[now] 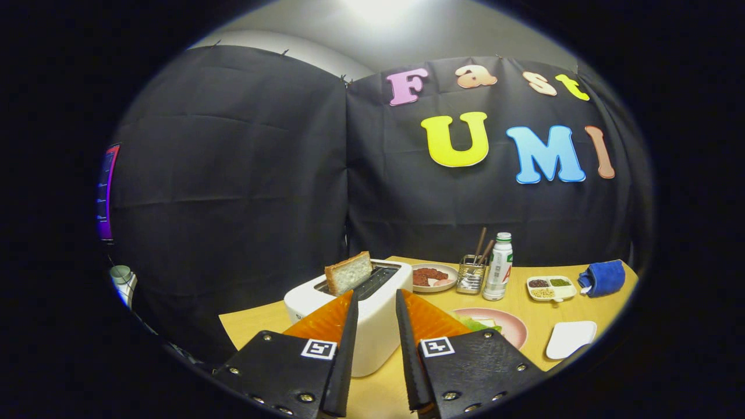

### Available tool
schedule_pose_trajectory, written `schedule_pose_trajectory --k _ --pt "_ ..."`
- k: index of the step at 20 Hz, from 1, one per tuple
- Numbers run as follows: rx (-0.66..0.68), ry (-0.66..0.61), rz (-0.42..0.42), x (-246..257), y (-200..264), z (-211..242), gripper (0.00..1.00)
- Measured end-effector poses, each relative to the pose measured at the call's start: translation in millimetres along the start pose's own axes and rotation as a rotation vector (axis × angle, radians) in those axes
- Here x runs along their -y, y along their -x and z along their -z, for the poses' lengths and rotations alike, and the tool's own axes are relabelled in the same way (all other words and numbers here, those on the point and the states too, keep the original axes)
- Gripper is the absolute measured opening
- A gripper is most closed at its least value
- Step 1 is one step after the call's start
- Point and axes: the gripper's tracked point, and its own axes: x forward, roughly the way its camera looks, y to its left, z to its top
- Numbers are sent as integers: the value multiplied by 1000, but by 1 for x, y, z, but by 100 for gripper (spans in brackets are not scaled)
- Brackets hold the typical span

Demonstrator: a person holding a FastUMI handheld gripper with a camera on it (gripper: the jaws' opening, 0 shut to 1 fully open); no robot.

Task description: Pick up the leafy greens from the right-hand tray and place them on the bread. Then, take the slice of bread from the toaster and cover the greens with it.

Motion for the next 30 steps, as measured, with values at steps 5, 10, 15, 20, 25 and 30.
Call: schedule_pose_trajectory --k 5,10,15,20,25,30 --pt "-8 25 -22 -36 -26 1 38" --pt "0 40 31 -44 -53 -7 38" --pt "-25 65 97 -57 -83 -2 38" --pt "-59 91 203 -53 -110 9 38" --pt "-66 69 240 -48 -131 8 12" --pt "-66 37 172 -48 -125 -3 7"
